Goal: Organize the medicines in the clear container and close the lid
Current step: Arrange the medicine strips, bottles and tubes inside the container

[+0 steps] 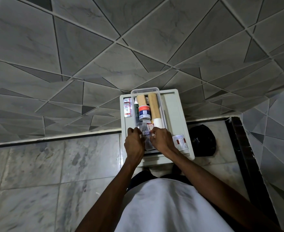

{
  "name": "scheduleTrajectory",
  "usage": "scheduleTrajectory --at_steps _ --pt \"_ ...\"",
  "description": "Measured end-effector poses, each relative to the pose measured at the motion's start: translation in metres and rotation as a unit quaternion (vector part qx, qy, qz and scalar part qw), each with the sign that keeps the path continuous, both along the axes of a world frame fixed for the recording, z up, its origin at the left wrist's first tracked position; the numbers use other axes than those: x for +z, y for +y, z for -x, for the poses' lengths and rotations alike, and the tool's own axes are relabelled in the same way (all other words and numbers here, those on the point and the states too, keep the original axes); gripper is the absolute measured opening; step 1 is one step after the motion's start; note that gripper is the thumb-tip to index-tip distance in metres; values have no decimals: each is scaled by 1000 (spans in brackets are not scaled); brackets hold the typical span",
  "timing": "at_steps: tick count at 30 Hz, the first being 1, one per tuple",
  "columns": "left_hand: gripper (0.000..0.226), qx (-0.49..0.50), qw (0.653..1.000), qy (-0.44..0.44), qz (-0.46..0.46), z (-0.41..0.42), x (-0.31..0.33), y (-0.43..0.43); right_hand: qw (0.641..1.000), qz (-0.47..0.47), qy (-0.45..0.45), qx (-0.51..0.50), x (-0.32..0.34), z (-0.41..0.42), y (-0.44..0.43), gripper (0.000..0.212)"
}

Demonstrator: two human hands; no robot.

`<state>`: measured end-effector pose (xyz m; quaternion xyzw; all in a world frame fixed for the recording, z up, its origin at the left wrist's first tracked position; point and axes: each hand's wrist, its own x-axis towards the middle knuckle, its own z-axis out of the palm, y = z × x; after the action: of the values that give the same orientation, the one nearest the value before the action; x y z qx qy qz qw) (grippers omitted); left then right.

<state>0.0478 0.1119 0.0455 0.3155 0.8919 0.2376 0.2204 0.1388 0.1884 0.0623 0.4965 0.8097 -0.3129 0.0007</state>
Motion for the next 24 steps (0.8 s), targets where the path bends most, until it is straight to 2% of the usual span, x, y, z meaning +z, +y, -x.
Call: scheduleTrajectory --at_steps 4,9,11,14,19,24 --pt "23 -6 1000 24 -17 2 1 -1 1000 3 0 -8 -1 2 1 25" --pt "16 39 987 -8 -154 33 2 6 997 -13 28 -72 4 4 16 13" --pt "17 53 985 -18 -163 56 -2 17 994 -33 51 -92 8 3 24 7" --pt "25 47 992 -28 -112 92 -16 39 990 -50 81 -108 8 2 33 6" --pt "40 34 998 -55 -4 131 -39 74 989 -55 83 -107 3 5 41 7" --pt "60 83 994 -59 27 139 -45 94 988 -69 80 -115 -4 6 44 6"
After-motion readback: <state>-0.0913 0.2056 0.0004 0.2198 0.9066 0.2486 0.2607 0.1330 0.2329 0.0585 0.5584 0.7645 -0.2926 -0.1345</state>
